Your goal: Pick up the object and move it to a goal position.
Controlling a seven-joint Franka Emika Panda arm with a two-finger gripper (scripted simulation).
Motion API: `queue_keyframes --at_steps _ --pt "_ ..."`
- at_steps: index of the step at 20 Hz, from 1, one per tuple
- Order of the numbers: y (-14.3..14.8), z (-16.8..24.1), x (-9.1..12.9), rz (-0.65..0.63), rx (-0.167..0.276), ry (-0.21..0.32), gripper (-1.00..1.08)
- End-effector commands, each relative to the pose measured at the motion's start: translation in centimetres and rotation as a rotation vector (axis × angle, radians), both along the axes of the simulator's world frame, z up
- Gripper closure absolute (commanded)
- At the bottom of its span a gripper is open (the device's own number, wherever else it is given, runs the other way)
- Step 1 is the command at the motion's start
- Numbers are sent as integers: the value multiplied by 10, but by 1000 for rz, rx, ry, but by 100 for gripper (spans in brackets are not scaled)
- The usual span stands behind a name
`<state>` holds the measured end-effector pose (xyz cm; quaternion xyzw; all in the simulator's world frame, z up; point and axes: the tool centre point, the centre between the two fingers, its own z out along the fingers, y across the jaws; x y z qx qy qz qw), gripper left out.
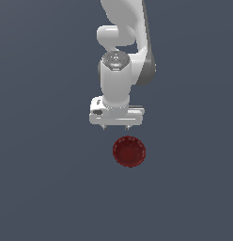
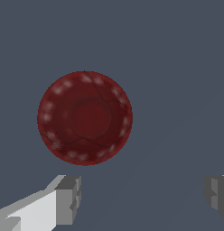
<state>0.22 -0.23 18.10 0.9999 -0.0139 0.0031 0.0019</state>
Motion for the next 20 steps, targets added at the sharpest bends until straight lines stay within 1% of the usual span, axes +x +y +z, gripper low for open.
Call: queue_keyframes --at_steps 1,6,11,15,20 --pt "0 0 0 0 0 0 -20" --pt "0 -3 1 8 10 0 -20" --pt "2 -11 3 32 39 -1 -20" --pt "3 -21 6 61 77 -4 -20" --pt "5 -37 10 108 142 -17 -20"
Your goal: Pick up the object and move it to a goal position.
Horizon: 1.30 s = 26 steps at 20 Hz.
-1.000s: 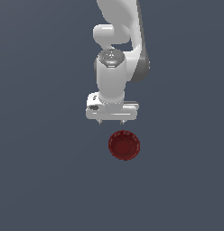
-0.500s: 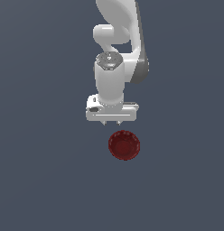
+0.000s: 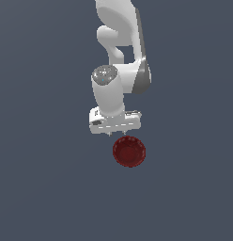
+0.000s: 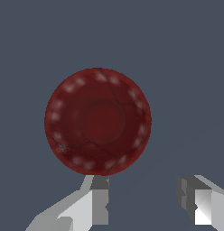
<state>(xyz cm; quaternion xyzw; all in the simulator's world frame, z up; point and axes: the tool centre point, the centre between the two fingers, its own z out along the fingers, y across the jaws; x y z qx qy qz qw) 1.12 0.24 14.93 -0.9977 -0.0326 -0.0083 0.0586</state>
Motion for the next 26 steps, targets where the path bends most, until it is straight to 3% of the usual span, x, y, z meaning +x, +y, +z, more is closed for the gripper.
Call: queue_keyframes --at_steps 1,18,26 --pt "1 -9 3 24 36 -8 -20" --pt "0 -61 23 151 288 -139 -20" --pt "-4 -75 31 175 369 -218 -20"
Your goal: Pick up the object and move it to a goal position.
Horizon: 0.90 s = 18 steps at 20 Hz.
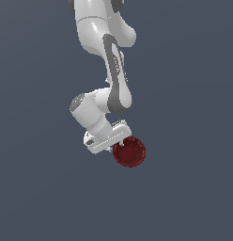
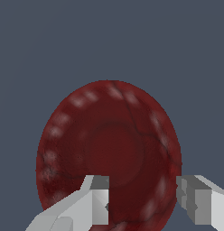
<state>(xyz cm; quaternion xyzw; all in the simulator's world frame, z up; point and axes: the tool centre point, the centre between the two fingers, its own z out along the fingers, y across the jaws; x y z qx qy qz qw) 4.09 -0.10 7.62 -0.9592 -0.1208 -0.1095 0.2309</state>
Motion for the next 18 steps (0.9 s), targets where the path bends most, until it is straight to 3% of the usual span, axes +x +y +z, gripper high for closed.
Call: queue_keyframes --at_steps 1,11,18 --pt "-1 -3 2 4 21 -22 -20" --pt "-14 -10 8 0 78 -83 -20" --pt "-20 -12 10 -4 94 -103 -20"
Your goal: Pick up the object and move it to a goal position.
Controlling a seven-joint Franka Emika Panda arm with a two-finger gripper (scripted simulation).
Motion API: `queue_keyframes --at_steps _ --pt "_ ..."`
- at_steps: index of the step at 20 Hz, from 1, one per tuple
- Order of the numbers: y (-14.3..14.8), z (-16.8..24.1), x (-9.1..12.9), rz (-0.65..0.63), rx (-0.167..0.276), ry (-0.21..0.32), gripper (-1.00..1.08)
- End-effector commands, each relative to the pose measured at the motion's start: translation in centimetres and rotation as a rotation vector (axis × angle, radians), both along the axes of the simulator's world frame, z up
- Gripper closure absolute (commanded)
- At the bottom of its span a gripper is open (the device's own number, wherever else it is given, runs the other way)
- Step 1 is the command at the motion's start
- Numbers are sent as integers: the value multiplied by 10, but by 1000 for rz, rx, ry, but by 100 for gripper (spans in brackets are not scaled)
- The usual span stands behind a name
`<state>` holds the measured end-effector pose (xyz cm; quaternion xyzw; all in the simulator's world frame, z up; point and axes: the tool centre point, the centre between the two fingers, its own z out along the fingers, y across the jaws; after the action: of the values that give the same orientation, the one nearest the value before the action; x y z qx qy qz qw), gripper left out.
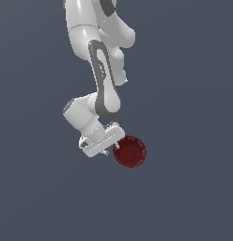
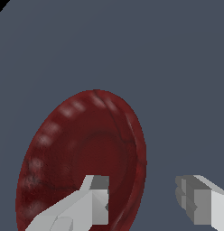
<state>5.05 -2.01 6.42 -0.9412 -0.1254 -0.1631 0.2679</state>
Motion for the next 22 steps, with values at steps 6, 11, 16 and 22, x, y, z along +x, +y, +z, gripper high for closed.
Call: queue_keyframes --at_steps 6,11,16,22 --pt "6 -1 1 5 4 -6 -20" --pt "11 -1 3 8 11 -16 -20" --pt "8 -3 4 5 20 -29 -20" --pt "11 -3 6 -6 43 -38 -20"
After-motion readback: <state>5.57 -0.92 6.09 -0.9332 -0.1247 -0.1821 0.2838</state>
